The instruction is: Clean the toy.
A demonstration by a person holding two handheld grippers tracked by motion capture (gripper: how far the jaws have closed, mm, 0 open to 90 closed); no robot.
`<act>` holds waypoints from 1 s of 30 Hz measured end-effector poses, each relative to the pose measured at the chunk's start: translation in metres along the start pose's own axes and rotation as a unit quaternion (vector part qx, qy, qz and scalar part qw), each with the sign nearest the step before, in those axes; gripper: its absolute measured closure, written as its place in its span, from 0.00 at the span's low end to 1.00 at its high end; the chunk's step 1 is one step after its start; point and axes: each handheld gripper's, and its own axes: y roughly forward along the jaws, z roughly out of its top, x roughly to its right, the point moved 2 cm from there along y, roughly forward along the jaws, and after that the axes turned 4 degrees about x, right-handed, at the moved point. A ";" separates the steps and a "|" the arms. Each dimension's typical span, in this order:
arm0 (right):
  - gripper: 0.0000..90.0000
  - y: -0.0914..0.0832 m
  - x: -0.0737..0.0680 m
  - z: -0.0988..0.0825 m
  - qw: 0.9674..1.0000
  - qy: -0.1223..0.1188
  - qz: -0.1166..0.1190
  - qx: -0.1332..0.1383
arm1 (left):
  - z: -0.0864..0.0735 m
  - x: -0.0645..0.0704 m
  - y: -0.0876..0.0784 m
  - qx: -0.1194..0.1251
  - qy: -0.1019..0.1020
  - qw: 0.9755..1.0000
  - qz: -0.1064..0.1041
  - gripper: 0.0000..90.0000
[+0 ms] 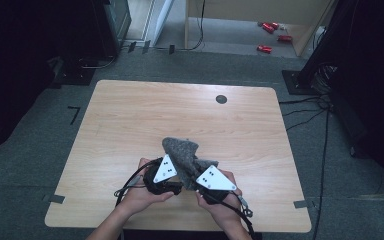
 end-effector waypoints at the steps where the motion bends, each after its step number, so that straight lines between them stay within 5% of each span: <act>1: 0.86 -0.001 0.006 -0.001 1.000 0.012 -0.011 -0.002 | 0.000 0.000 0.000 0.002 -0.001 1.000 0.000 0.39; 4: 0.86 -0.005 0.022 -0.003 0.998 0.054 -0.025 -0.001 | 0.001 -0.001 -0.002 0.008 -0.006 1.000 -0.003 0.39; 6: 0.86 -0.006 0.020 -0.002 0.998 0.059 -0.020 0.003 | 0.001 -0.001 -0.001 0.006 -0.003 1.000 -0.002 0.39; 9: 0.86 -0.003 0.001 0.003 0.999 0.029 0.011 0.010 | 0.001 0.000 0.000 0.003 0.000 1.000 -0.002 0.39; 12: 0.86 0.001 -0.009 0.002 1.000 -0.006 0.010 0.002 | 0.000 -0.001 0.000 0.002 -0.001 1.000 -0.001 0.39; 15: 0.86 -0.003 0.009 0.000 0.999 0.036 -0.009 0.004 | -0.001 -0.005 -0.002 0.010 -0.015 1.000 -0.003 0.39; 18: 0.86 -0.010 0.038 -0.008 0.995 0.094 -0.038 0.012 | 0.001 -0.017 -0.011 0.042 -0.058 0.997 -0.014 0.39; 19: 0.86 -0.010 0.038 -0.008 0.995 0.094 -0.038 0.012 | 0.001 -0.017 -0.011 0.042 -0.058 0.997 -0.014 0.39; 20: 0.86 -0.013 0.051 -0.015 0.990 0.132 -0.042 0.022 | 0.002 -0.031 -0.020 0.082 -0.109 0.990 -0.021 0.39; 22: 0.86 -0.012 0.055 -0.022 0.989 0.139 -0.045 0.023 | 0.001 -0.041 -0.028 0.118 -0.154 0.980 -0.035 0.39; 25: 0.85 -0.005 0.051 -0.031 0.988 0.149 -0.012 0.031 | 0.000 -0.053 -0.037 0.161 -0.203 0.965 -0.043 0.39; 28: 0.84 0.004 0.039 -0.033 0.988 0.140 0.030 0.054 | 0.000 -0.054 -0.040 0.187 -0.227 0.954 -0.059 0.39; 30: 0.83 0.008 0.028 -0.031 0.988 0.130 0.053 0.067 | 0.001 -0.053 -0.039 0.189 -0.234 0.951 -0.064 0.39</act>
